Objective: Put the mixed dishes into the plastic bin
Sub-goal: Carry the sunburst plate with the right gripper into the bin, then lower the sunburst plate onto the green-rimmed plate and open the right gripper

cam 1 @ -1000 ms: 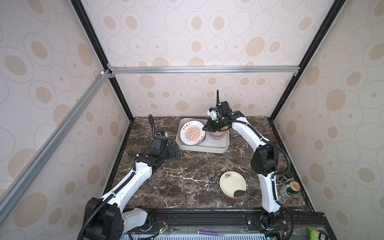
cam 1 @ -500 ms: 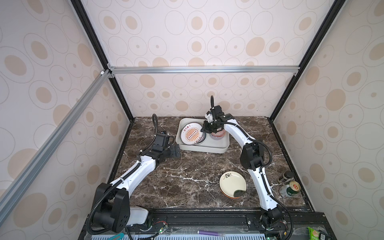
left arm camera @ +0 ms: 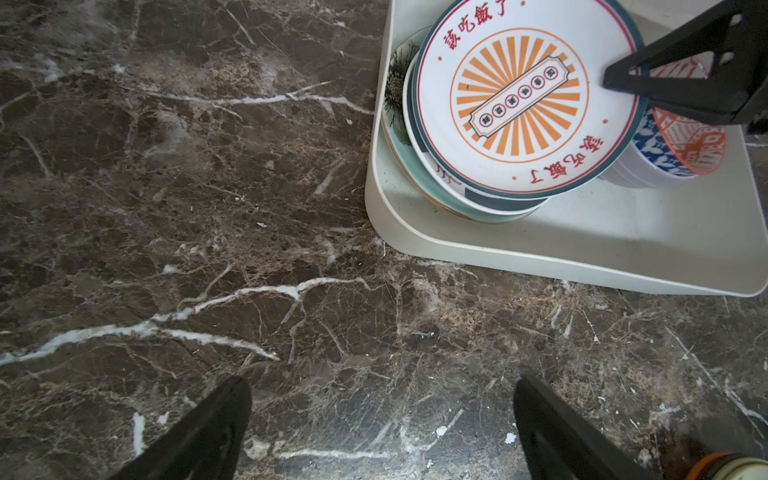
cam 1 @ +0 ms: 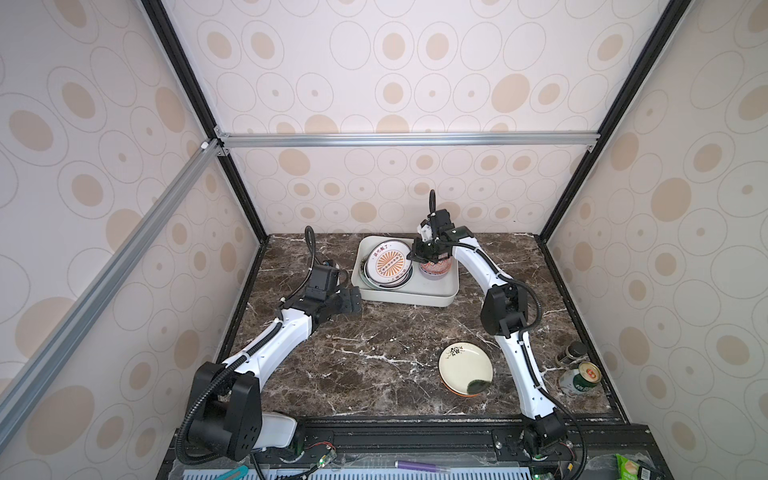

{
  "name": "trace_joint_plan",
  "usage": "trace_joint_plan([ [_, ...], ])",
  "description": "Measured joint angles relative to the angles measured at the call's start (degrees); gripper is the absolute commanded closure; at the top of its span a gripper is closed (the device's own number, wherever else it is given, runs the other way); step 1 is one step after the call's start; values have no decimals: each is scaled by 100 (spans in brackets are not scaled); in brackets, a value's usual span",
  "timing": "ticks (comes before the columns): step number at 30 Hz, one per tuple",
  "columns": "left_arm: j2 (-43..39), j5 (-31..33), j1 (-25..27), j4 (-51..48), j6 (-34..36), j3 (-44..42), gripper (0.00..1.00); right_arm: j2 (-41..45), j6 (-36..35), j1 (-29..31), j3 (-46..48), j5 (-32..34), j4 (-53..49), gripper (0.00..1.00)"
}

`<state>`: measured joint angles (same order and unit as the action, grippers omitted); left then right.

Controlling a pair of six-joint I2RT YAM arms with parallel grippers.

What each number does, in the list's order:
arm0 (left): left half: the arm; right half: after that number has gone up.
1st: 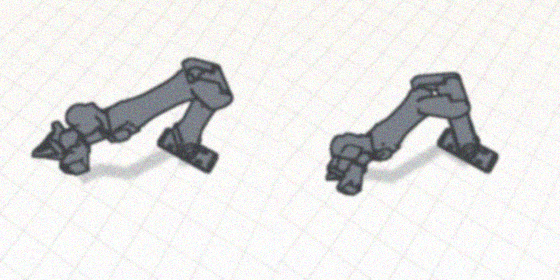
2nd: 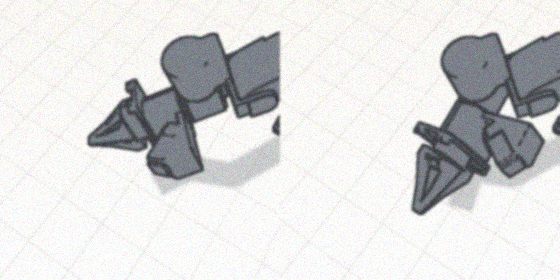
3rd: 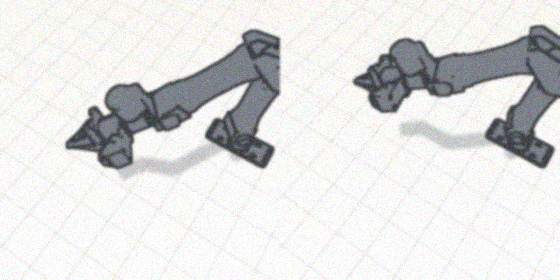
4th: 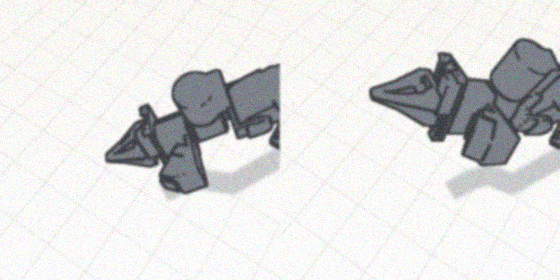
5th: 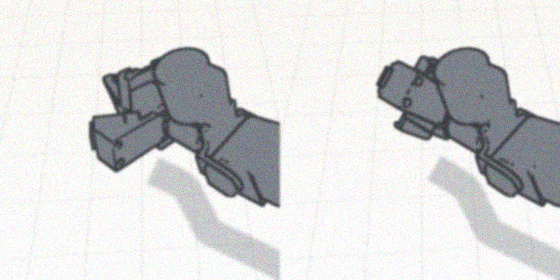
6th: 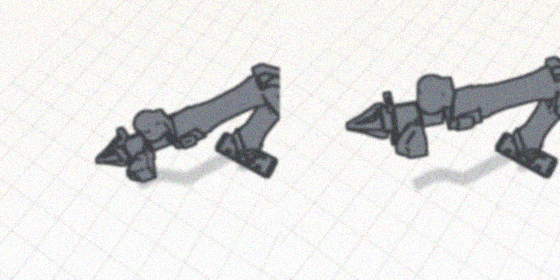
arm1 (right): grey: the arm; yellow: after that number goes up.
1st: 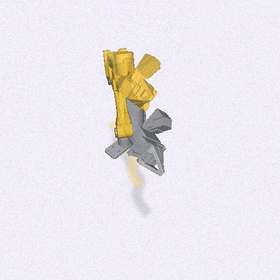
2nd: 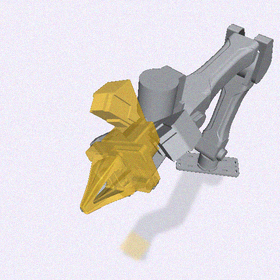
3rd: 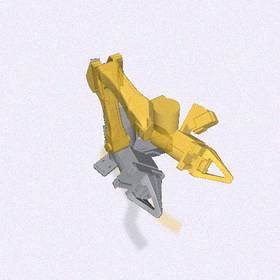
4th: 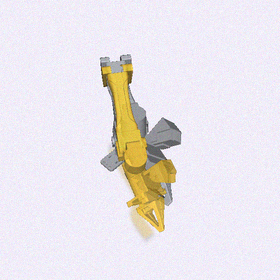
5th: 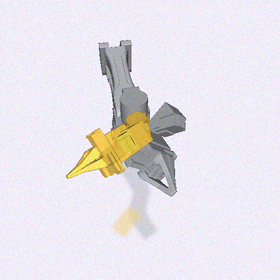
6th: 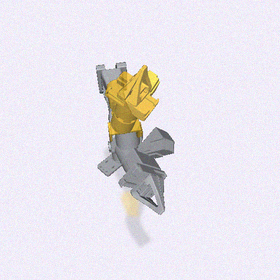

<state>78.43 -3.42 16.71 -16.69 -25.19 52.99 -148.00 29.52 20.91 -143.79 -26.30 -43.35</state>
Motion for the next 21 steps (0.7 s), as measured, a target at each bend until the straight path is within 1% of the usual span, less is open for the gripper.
trace_joint_plan([
  [7,114,-52,0,31,0,0,1,-70,0,-31,-57,-17,-50,90],
  [8,116,-57,0,33,0,0,1,-98,-2,-28,-76,-28,-55,88],
  [9,116,-63,0,35,-2,0,1,-129,-4,-24,-81,-52,-61,83],
  [10,116,-76,-2,35,-2,0,1,-149,15,-22,-87,-72,-74,78],
  [11,116,-87,-2,37,0,0,1,-168,9,-17,-90,-79,-92,71],
  [12,116,-111,-2,37,-2,0,1,-179,-15,-9,-92,-96,-111,67],
  [19,116,-229,-2,83,-2,-2,1,-184,-146,66,-162,-68,-291,54],
  [21,114,-260,-2,92,-4,-2,1,-184,-168,79,-162,-66,-319,51],
])
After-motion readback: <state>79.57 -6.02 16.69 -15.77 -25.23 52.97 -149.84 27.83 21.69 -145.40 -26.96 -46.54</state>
